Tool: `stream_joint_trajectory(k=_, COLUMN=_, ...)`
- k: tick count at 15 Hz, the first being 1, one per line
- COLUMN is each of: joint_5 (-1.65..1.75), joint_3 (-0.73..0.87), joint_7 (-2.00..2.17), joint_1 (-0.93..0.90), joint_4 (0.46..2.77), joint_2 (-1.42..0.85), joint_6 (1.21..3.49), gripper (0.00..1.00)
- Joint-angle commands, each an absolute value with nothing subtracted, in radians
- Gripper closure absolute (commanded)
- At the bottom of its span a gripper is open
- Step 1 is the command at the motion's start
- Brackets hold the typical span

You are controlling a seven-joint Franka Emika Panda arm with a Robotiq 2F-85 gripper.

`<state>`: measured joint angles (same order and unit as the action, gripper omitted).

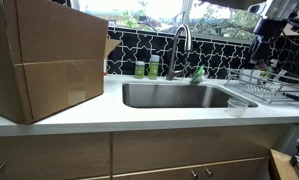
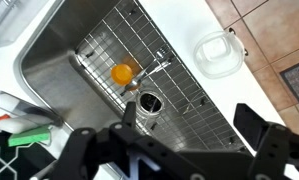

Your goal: Place the clear container upright.

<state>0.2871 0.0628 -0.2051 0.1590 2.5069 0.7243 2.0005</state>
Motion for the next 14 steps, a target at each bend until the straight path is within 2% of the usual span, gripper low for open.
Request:
stream_joint_trajectory(k=1, joint_5=0.321, joint_3=0.003, joint_7=-0.014, joint_1=0.191, joint_4=2.432, joint_2=0.751, joint_6=1.887, gripper=0.0)
stream_joint_trajectory(k=5, joint_5=0.351, joint_3=-0.043, joint_7=0.178, joint_1=0.218, joint_4=2.359, joint_2=0.753, joint_6=1.774, gripper=0.0)
stream_joint_trajectory(k=14, joint_5=0.475, joint_3=-0.131, joint_7=0.589, joint_1=0.298, joint_4=2.337, joint_2=0.739, joint_6=1.693, gripper=0.0)
